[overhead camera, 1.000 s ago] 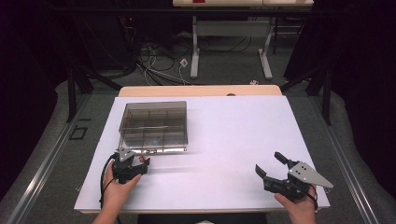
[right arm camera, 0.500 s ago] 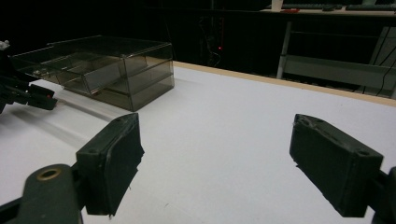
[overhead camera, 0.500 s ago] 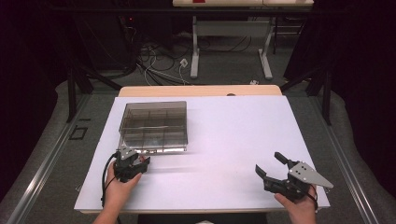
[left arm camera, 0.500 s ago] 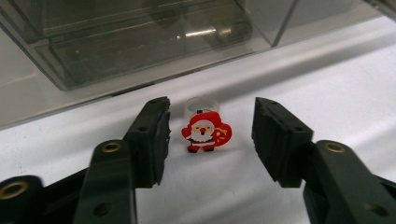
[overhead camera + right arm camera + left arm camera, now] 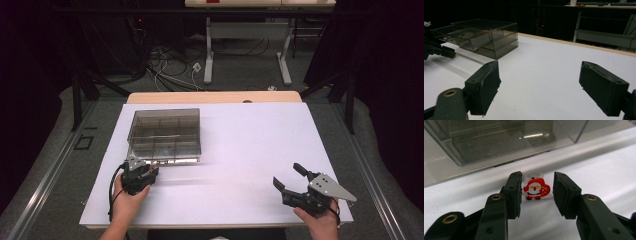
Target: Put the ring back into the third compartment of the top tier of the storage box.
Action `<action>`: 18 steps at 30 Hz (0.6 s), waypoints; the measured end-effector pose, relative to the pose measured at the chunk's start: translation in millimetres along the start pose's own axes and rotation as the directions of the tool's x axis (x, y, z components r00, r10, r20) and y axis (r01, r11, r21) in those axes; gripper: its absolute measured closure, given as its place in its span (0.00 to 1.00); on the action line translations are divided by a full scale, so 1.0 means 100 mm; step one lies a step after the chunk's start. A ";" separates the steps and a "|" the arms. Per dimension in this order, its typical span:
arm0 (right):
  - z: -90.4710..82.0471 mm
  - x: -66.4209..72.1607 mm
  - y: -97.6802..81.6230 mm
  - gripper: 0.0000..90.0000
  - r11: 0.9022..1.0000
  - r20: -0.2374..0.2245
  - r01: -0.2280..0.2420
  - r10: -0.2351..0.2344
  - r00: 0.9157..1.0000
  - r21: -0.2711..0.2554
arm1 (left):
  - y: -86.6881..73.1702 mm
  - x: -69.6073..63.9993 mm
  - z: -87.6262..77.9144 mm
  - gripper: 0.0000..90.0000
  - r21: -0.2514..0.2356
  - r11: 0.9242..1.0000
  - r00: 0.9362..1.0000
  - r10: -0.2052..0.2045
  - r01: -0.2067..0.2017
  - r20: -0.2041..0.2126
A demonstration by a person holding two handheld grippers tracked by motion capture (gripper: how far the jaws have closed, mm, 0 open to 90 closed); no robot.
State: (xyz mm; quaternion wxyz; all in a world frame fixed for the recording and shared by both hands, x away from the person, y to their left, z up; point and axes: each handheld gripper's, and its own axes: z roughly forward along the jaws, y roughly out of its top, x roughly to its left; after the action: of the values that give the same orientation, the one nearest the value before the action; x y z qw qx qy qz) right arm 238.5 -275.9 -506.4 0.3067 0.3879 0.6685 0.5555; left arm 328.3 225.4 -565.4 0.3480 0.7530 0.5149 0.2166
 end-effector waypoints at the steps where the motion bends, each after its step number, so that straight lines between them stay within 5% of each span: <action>1: 0.00 0.00 0.00 0.18 1.000 0.001 0.000 0.000 1.000 0.000 | 0.00 0.00 0.00 0.67 0.001 1.000 1.000 0.000 0.000 -0.001; 18: 0.00 0.01 0.00 0.18 1.000 -0.001 -0.008 0.008 1.000 -0.001 | 0.01 -0.01 -0.02 0.75 0.004 1.000 1.000 0.003 -0.003 0.003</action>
State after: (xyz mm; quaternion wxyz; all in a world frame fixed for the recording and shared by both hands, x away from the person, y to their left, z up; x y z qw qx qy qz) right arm 238.0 -275.6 -506.1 0.3042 0.3899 0.6670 0.5572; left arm 327.2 225.0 -563.7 0.3470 0.7548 0.5136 0.2147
